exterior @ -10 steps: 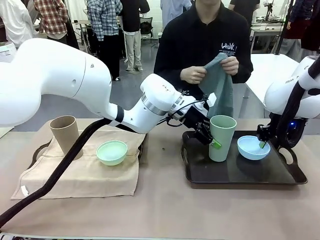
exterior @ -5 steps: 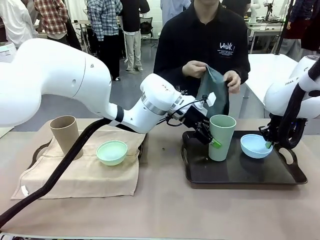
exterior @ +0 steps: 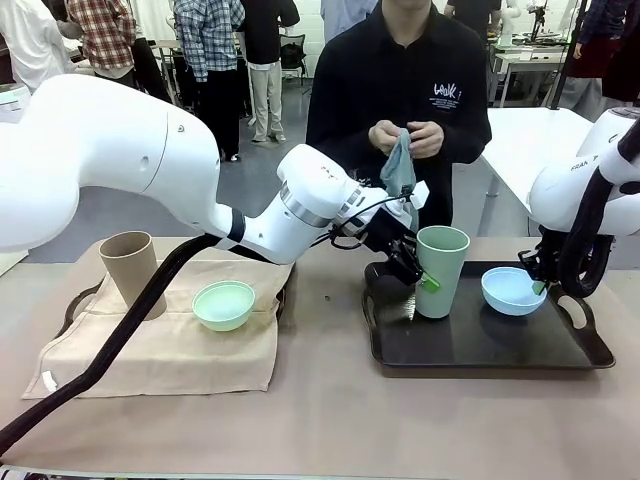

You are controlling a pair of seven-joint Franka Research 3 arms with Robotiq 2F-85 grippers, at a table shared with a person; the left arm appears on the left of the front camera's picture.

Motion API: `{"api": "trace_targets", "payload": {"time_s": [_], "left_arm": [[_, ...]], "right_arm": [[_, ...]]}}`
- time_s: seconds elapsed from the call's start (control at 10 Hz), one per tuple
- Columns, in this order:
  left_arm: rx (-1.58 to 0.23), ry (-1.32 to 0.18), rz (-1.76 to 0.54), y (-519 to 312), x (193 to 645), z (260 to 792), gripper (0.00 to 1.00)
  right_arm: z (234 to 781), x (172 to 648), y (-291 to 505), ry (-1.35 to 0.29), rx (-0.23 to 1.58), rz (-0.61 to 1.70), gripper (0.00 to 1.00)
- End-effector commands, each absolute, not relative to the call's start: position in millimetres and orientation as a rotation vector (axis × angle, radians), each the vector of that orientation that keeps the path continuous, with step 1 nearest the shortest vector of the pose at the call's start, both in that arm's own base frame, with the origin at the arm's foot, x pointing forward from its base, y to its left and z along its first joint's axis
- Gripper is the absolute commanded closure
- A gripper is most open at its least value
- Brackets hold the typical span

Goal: Set up a tray with a mat and arrange the tableware.
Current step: Pick up the Picnic Bowl and Reusable plastic cup from the Handle tray in front of the human's position and hold them in the air.

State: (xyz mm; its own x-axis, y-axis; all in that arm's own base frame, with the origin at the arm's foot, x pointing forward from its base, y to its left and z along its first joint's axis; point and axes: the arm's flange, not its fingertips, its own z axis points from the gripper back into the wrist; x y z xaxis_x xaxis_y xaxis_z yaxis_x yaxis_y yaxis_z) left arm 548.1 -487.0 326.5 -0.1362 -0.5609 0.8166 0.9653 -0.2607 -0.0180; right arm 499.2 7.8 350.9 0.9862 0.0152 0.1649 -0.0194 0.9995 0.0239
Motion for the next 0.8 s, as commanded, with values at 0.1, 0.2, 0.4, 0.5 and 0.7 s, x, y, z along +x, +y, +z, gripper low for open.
{"api": "trace_targets", "payload": {"time_s": [0.1,0.2,0.4,0.5,0.7], "left_arm": [[-0.876,-0.704,-1.659,-464,517,370,0.34],[-0.844,-0.736,-1.667,-454,505,391,0.34],[-0.777,-0.795,-1.679,-433,475,438,0.34],[-0.74,-0.824,-1.69,-425,461,458,0.34],[-0.678,-0.885,-1.698,-410,434,495,0.34]], "right_arm": [[386,484,13,-0.166,0.116,0.055,1.0],[413,469,14,-0.185,0.147,0.084,1.0],[467,436,8,-0.236,0.137,0.112,1.0],[494,418,4,-0.28,0.111,0.103,1.0],[528,394,-2,-0.315,0.085,0.082,1.0]]}}
